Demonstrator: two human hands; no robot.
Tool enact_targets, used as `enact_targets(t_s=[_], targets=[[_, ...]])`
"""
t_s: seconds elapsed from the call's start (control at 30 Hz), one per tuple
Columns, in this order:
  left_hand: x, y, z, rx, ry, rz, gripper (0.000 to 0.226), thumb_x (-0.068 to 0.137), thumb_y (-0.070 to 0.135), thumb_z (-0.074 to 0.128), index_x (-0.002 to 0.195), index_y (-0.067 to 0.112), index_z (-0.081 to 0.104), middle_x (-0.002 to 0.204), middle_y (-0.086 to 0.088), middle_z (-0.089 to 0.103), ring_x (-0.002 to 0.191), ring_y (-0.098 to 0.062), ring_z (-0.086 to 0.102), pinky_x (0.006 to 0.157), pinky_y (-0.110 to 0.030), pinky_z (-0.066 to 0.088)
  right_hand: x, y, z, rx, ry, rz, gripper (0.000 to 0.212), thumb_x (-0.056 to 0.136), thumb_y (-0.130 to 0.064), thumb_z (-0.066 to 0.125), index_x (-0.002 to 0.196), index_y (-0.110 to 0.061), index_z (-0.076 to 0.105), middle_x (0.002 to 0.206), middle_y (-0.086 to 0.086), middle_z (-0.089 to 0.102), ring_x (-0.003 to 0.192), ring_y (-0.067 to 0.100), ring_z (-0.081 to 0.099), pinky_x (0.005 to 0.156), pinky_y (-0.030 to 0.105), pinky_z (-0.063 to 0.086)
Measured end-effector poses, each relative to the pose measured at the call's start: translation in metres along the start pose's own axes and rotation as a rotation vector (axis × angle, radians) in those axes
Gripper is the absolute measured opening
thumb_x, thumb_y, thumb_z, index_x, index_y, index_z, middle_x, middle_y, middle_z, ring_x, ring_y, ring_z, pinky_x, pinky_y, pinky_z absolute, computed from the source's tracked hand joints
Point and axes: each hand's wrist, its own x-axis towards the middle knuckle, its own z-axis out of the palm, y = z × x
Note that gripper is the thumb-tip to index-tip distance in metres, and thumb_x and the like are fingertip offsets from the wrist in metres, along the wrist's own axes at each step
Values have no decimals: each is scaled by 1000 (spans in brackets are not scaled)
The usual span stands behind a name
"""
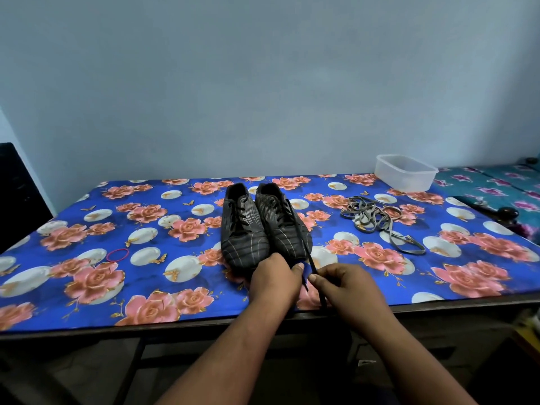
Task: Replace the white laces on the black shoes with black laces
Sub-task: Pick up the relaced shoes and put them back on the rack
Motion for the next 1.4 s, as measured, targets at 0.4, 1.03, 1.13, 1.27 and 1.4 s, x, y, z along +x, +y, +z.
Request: enact_targets(t_s=[0.4,1.03,1.13,1.27,1.4], targets=[[-27,-17,-13,-451,-135,127,26,91,33,63,76,13,70,52,8,61,47,-8,52,58,-36,46,2,-3,-4,-24,33,-9,24,96,-35,65,79,-20,74,69,-5,70,67,8,64,71,39,53],[-38,-10,-27,-717,-395,45,19,97,19,65,83,8,71,66,-5,61,41,-9,35,40,-16,24,-17,-4,-4,-190,5,-71,18,96,-43,63,109,-40,75,90,-19,72,82,-1,61,74,31,54],[-37,-10,-28,-708,-434,28,21,97,19,64,86,3,72,64,-5,57,39,-8,32,39,-16,23,-19,-6,-3,-305,26,-99,21,97,-43,61,114,-40,73,98,-14,74,90,3,61,78,33,53],[-33,-8,-33,-613,-490,14,35,101,34,60,95,3,75,59,0,56,41,-9,33,42,-18,22,-24,-2,-1,-284,89,-101,21,96,-43,61,112,-41,74,93,-17,73,88,3,61,77,31,52],[-16,2,-33,-717,-476,-77,41,108,36,46,99,3,68,55,3,56,37,-8,37,39,-15,26,-23,1,-2,-90,85,-82,12,93,-43,67,92,-37,77,76,-19,70,74,0,63,69,28,52]])
